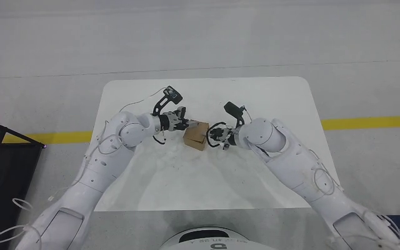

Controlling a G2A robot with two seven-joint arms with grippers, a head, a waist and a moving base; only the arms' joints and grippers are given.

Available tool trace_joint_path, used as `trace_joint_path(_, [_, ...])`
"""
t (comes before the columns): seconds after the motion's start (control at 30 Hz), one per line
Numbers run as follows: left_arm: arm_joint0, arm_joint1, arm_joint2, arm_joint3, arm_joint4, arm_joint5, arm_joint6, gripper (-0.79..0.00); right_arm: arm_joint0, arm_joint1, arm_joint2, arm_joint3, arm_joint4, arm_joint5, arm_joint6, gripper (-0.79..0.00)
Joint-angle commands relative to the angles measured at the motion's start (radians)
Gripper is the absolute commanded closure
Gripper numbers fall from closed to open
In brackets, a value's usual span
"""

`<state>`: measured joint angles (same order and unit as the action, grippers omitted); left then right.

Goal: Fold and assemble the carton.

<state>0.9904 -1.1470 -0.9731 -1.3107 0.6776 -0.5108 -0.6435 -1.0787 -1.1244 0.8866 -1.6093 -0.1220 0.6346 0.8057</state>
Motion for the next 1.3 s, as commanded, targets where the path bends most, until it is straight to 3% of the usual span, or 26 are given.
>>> trace_joint_path(0.0, [0.002,0.003,-0.01,-0.01,-0.001,0.0,-0.005,-0.594,-0.021,0.005,0.023,-0.014,0.011,-0.026,-0.007,-0.785])
trace_joint_path(0.1, [0.005,0.007,-0.022,-0.024,0.002,0.0,-0.008,-0.6,-0.05,0.014,0.055,-0.028,0.012,-0.037,-0.016,-0.785])
trace_joint_path(0.23, [0.015,0.014,-0.047,-0.041,0.008,-0.003,-0.01,-0.61,-0.099,0.029,0.116,-0.053,0.022,-0.055,-0.019,-0.693])
trace_joint_path(0.43, [0.05,0.033,-0.092,-0.078,0.052,-0.02,-0.023,-0.622,-0.16,0.048,0.175,-0.085,0.005,-0.027,-0.013,-0.622])
trace_joint_path(0.57, [0.08,0.045,-0.11,-0.112,0.096,-0.041,-0.052,-0.668,-0.105,0.039,0.107,-0.064,-0.054,0.056,0.013,-0.591])
trace_joint_path(0.87, [0.127,0.07,-0.19,-0.181,0.151,-0.029,-0.051,-0.782,0.025,-0.002,-0.061,-0.021,-0.095,0.088,0.057,-0.573])
trace_joint_path(1.07, [0.169,0.091,-0.28,-0.236,0.155,-0.025,-0.061,-0.785,0.101,-0.043,-0.191,-0.022,-0.114,0.073,0.076,-0.6])
trace_joint_path(1.27, [0.227,0.113,-0.367,-0.298,0.151,-0.034,-0.098,-0.785,0.113,-0.054,-0.213,-0.022,-0.118,0.035,0.073,-0.631])
